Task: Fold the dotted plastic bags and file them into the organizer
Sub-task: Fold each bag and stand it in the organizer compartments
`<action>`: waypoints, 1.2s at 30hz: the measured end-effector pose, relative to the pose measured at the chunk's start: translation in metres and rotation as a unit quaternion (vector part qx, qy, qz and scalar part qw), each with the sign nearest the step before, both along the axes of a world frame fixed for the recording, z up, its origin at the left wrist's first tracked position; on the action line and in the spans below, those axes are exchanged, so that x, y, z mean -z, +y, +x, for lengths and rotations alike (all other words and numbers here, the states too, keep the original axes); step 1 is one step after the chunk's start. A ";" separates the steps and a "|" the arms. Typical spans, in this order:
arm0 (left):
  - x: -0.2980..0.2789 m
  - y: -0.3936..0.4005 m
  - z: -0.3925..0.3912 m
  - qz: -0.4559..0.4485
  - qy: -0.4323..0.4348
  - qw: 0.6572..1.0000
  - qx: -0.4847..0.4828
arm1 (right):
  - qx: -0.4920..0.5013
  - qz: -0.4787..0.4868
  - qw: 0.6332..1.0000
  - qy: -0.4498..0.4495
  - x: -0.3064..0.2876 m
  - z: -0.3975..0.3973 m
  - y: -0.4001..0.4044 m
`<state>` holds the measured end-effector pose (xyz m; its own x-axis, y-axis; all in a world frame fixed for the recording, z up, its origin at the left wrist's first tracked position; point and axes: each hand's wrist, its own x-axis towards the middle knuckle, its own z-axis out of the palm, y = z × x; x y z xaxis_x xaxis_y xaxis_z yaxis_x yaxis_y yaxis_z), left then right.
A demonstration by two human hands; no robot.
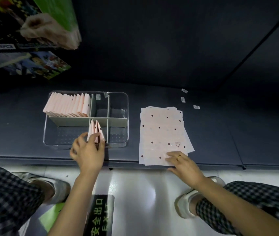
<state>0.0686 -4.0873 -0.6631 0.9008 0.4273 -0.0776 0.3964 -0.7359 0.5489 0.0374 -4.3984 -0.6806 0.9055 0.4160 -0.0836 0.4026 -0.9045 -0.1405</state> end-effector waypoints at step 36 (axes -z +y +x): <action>0.052 -0.111 -0.010 0.212 -0.016 0.847 0.487 | 0.136 -0.021 0.990 -0.028 -0.005 0.105 0.011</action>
